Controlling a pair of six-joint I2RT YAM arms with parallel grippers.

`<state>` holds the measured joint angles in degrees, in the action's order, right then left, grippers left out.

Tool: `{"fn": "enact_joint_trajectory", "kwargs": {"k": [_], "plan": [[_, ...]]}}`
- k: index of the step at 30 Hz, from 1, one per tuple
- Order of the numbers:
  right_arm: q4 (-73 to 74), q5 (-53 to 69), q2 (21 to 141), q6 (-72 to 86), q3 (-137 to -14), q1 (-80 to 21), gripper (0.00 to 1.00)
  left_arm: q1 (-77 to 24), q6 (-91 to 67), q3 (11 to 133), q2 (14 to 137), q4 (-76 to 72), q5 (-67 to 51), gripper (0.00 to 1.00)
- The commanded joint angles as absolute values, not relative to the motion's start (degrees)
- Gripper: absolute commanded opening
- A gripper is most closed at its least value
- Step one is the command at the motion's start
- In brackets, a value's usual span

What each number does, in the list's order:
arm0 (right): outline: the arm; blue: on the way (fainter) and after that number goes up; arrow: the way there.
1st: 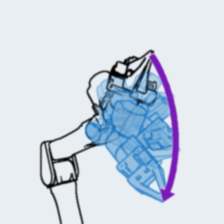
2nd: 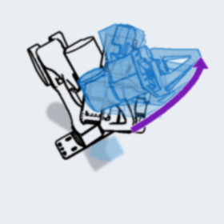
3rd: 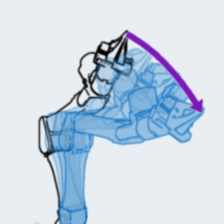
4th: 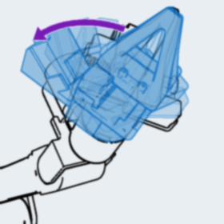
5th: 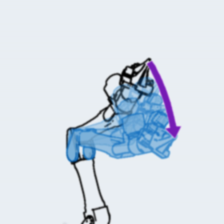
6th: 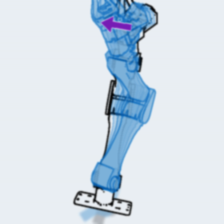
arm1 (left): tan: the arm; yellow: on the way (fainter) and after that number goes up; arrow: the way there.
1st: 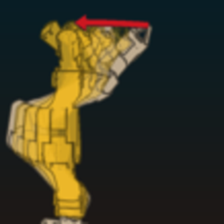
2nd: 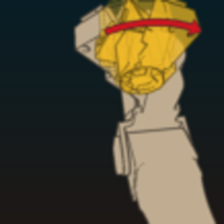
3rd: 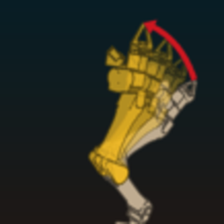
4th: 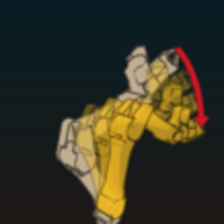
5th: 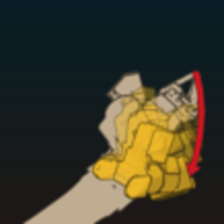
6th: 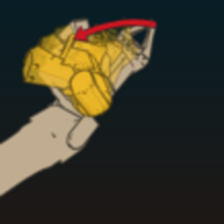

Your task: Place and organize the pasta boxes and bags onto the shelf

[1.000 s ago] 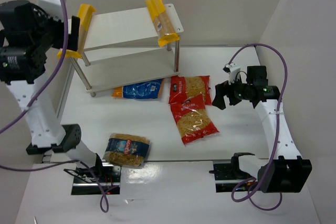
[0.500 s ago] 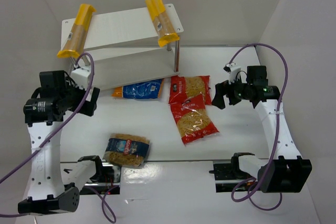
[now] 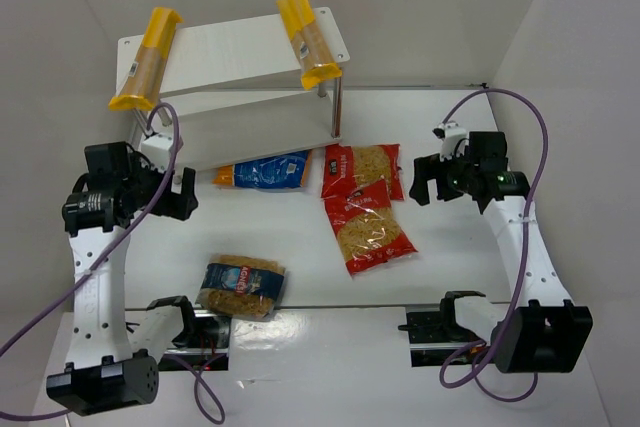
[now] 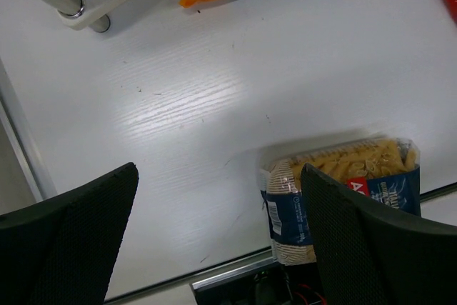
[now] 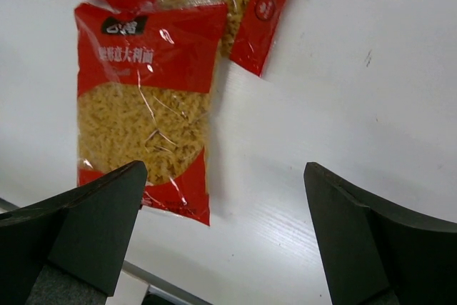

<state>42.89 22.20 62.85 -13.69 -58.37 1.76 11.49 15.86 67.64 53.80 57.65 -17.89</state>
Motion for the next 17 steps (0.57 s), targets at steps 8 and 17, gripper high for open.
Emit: {"fn": "enact_joint_trajectory", "kwargs": {"k": [8, 17], "plan": [[38.3, 17.1, 59.4, -11.3, -56.8, 2.1, 0.99, 14.9, 14.2, 67.0, 53.1, 54.1, -21.5, 1.0], [38.3, 17.8, 58.4, -11.3, -56.8, 2.1, 0.99, 16.0, 14.2, 67.0, 52.6, 54.1, -21.5, 1.0]]}}
